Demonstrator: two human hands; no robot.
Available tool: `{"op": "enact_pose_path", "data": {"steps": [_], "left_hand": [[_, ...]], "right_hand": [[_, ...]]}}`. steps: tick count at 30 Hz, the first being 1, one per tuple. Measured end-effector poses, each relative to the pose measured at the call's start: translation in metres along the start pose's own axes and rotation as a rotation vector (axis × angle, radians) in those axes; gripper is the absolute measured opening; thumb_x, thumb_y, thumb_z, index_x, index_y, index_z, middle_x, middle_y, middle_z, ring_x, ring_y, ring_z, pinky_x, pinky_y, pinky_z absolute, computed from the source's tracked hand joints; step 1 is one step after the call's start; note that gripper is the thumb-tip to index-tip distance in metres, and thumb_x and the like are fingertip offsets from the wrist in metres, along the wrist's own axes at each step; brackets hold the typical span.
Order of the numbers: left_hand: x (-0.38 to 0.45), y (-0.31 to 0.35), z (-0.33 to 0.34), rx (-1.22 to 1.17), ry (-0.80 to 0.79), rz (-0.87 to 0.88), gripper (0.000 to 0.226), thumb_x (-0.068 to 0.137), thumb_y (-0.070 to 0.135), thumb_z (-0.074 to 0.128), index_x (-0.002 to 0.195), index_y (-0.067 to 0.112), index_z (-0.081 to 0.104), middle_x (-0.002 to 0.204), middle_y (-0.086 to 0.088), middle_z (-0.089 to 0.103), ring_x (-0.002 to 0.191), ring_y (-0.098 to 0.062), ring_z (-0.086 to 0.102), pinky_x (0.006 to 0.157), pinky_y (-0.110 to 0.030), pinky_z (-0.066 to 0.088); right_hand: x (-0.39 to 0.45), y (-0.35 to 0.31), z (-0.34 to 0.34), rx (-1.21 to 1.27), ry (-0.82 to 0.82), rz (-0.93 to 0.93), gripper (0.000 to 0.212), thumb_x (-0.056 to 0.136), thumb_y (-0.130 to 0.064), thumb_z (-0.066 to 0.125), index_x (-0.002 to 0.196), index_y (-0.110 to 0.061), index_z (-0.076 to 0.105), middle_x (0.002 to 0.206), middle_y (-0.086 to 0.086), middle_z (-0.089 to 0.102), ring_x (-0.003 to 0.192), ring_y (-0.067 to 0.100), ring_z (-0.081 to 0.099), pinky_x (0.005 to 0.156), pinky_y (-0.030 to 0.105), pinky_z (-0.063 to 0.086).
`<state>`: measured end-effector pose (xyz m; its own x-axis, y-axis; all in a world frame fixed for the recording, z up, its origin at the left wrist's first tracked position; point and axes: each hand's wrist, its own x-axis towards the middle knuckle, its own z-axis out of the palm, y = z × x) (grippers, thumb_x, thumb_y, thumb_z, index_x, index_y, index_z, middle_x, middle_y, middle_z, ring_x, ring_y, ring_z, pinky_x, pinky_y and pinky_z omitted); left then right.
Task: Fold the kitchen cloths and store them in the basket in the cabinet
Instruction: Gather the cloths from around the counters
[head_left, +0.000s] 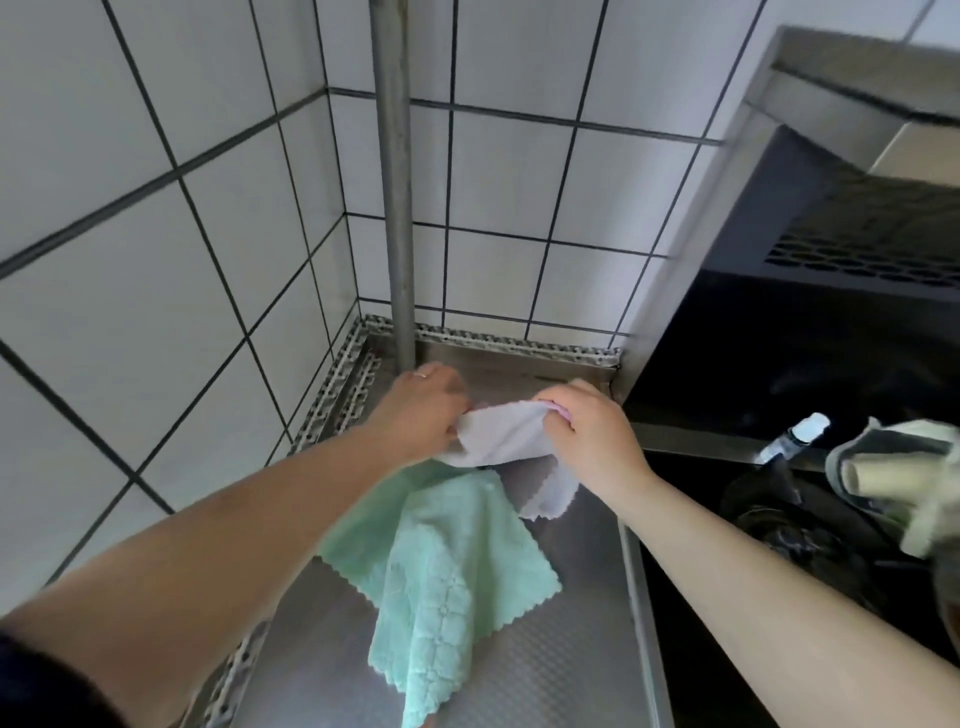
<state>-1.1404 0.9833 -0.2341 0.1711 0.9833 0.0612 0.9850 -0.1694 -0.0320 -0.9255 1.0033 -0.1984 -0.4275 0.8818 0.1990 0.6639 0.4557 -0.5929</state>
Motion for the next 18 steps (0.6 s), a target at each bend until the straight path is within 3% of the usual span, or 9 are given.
{"op": "enact_pose_path", "data": {"steps": [3, 5, 7, 11, 13, 18], "left_hand": [[0.013, -0.007, -0.011, 0.049, 0.059, -0.010, 0.026, 0.087, 0.031, 0.055, 0.109, 0.019, 0.062, 0.120, -0.002, 0.056, 0.119, -0.022, 0.047, 0.094, -0.037, 0.041], [0.018, -0.010, -0.021, -0.064, 0.118, -0.077, 0.016, 0.089, 0.029, 0.052, 0.099, 0.018, 0.059, 0.104, -0.002, 0.063, 0.102, -0.023, 0.058, 0.078, -0.032, 0.042], [0.020, -0.014, -0.029, -0.177, 0.159, -0.156, 0.015, 0.092, 0.027, 0.049, 0.100, 0.017, 0.056, 0.098, -0.005, 0.066, 0.090, -0.026, 0.062, 0.069, -0.031, 0.041], [0.023, -0.014, -0.049, -0.269, 0.235, -0.203, 0.025, 0.097, 0.020, 0.042, 0.115, 0.014, 0.059, 0.111, -0.007, 0.064, 0.098, -0.026, 0.060, 0.081, -0.034, 0.046], [0.021, -0.012, -0.061, -0.271, 0.277, -0.206, 0.028, 0.098, 0.022, 0.041, 0.113, 0.014, 0.062, 0.109, -0.008, 0.063, 0.099, -0.027, 0.059, 0.084, -0.037, 0.046], [-0.009, -0.003, -0.098, -0.122, 0.514, -0.127, 0.030, 0.093, 0.035, 0.050, 0.084, 0.010, 0.064, 0.079, -0.004, 0.060, 0.072, -0.027, 0.059, 0.059, -0.032, 0.042]], "right_hand": [[0.014, 0.008, -0.024, -0.027, 0.025, 0.005, 0.030, 0.085, -0.004, 0.047, 0.103, -0.017, 0.068, 0.098, -0.001, 0.061, 0.096, 0.018, 0.056, 0.085, 0.031, 0.044], [0.021, 0.014, -0.037, -0.045, 0.048, 0.007, 0.030, 0.086, -0.004, 0.048, 0.105, -0.017, 0.068, 0.103, 0.001, 0.064, 0.098, 0.019, 0.057, 0.086, 0.032, 0.046], [0.025, 0.017, -0.046, -0.032, 0.080, 0.028, 0.029, 0.087, -0.004, 0.050, 0.107, -0.015, 0.068, 0.106, 0.004, 0.066, 0.099, 0.021, 0.060, 0.089, 0.036, 0.048], [0.029, 0.016, -0.066, -0.071, 0.144, 0.017, 0.022, 0.090, -0.009, 0.053, 0.106, -0.013, 0.068, 0.103, 0.005, 0.069, 0.096, 0.024, 0.062, 0.085, 0.037, 0.050], [0.029, 0.014, -0.076, -0.086, 0.171, 0.007, 0.020, 0.091, -0.010, 0.052, 0.104, -0.013, 0.068, 0.101, 0.005, 0.069, 0.093, 0.024, 0.062, 0.081, 0.036, 0.050], [0.017, 0.012, -0.099, -0.023, 0.230, 0.049, 0.017, 0.094, -0.015, 0.049, 0.098, -0.016, 0.066, 0.085, -0.001, 0.064, 0.083, 0.021, 0.061, 0.068, 0.030, 0.049]]}}
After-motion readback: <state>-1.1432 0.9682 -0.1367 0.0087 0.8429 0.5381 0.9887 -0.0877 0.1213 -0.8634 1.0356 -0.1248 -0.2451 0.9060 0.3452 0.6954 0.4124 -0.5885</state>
